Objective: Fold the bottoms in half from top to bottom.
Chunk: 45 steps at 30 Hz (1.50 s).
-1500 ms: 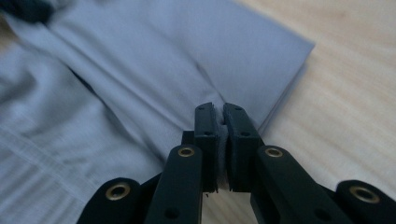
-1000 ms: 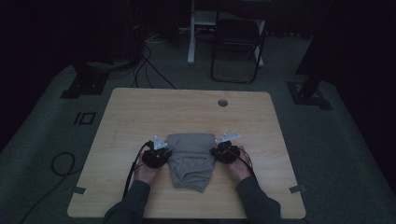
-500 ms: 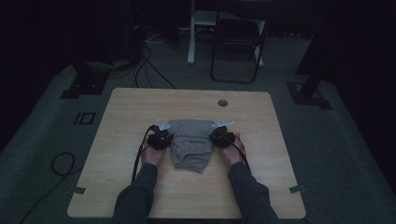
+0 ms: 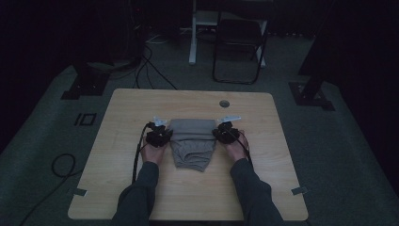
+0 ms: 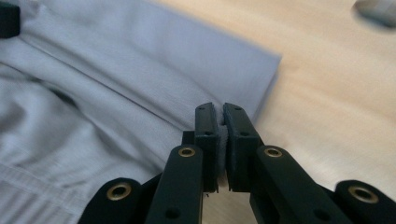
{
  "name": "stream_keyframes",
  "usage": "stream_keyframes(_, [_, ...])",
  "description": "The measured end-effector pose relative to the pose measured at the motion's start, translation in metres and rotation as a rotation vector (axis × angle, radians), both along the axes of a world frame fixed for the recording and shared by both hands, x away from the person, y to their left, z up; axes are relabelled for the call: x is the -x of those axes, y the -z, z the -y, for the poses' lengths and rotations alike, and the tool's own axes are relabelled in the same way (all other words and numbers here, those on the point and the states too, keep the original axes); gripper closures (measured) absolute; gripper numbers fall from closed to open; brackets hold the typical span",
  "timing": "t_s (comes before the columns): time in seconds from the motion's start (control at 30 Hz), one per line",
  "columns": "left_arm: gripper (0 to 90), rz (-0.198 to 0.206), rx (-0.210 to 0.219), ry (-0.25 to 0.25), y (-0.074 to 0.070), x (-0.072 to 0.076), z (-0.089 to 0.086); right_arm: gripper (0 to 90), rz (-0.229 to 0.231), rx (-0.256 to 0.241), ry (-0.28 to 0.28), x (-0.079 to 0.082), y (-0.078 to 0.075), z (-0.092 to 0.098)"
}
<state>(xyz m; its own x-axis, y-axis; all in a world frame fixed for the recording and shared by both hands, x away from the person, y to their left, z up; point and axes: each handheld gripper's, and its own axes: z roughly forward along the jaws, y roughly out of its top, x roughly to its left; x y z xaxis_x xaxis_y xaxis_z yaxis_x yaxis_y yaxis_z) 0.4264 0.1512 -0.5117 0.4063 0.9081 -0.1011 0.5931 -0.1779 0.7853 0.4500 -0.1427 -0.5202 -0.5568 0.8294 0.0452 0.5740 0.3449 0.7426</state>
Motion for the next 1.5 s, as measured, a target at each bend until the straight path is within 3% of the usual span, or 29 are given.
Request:
stream_keyframes(0.13, [82.8,0.067,0.061,0.028,-0.029,0.004,-0.008,86.1,0.076,-0.042,0.008,0.002,-0.024,0.009])
stream_keyframes(0.27, [82.8,0.115,0.055,0.061,-0.046,0.016,-0.009,86.2,0.146,-0.065,-0.006,0.012,-0.047,0.014])
stream_keyframes(0.4, [82.8,0.134,0.078,0.087,-0.053,0.031,-0.012,86.2,0.188,-0.053,-0.044,0.026,-0.058,0.017])
stream_keyframes(0.6, [82.6,0.143,0.088,0.133,-0.052,0.058,-0.016,86.1,0.215,-0.039,-0.098,0.057,-0.056,0.022])
stream_keyframes(0.77, [82.4,0.131,0.119,0.163,-0.048,0.082,-0.017,86.0,0.215,-0.044,-0.135,0.081,-0.049,0.025])
stream_keyframes(0.87, [78.9,0.127,0.134,0.202,-0.044,0.092,-0.017,85.7,0.217,-0.049,-0.153,0.090,-0.048,0.027])
stream_keyframes(0.9, [78.9,0.125,0.143,0.241,-0.042,0.100,-0.017,84.8,0.211,-0.063,-0.169,0.094,-0.048,0.029])
stream_keyframes(0.93, [70.2,0.132,0.139,0.248,-0.041,0.103,-0.018,77.2,0.174,-0.104,-0.234,0.097,-0.046,0.034])
stream_keyframes(0.97, [67.3,0.145,0.132,0.248,-0.041,0.105,-0.019,72.6,0.169,-0.120,-0.253,0.098,-0.045,0.037])
stream_keyframes(1.0, [64.3,0.150,0.124,0.240,-0.040,0.106,-0.021,66.2,0.169,-0.137,-0.258,0.099,-0.044,0.040])
stream_keyframes(1.07, [62.1,0.146,0.124,0.232,-0.040,0.104,-0.022,64.2,0.167,-0.159,-0.252,0.098,-0.043,0.042])
stream_keyframes(1.1, [62.1,0.125,0.120,0.214,-0.036,0.100,-0.022,64.2,0.159,-0.176,-0.241,0.097,-0.042,0.045])
stream_keyframes(1.13, [61.0,0.118,0.096,0.209,-0.033,0.098,-0.020,63.4,0.140,-0.166,-0.211,0.093,-0.038,0.045])
stream_keyframes(1.23, [59.9,0.080,0.063,0.217,-0.020,0.095,-0.010,60.9,0.116,-0.112,-0.200,0.090,-0.028,0.035])
stream_keyframes(1.37, [58.2,0.029,0.042,0.251,0.000,0.096,0.003,59.2,0.072,-0.064,-0.220,0.091,-0.009,0.018])
stream_keyframes(1.5, [56.8,0.002,-0.005,0.272,0.015,0.100,0.011,56.6,0.050,-0.001,-0.244,0.096,0.008,0.004])
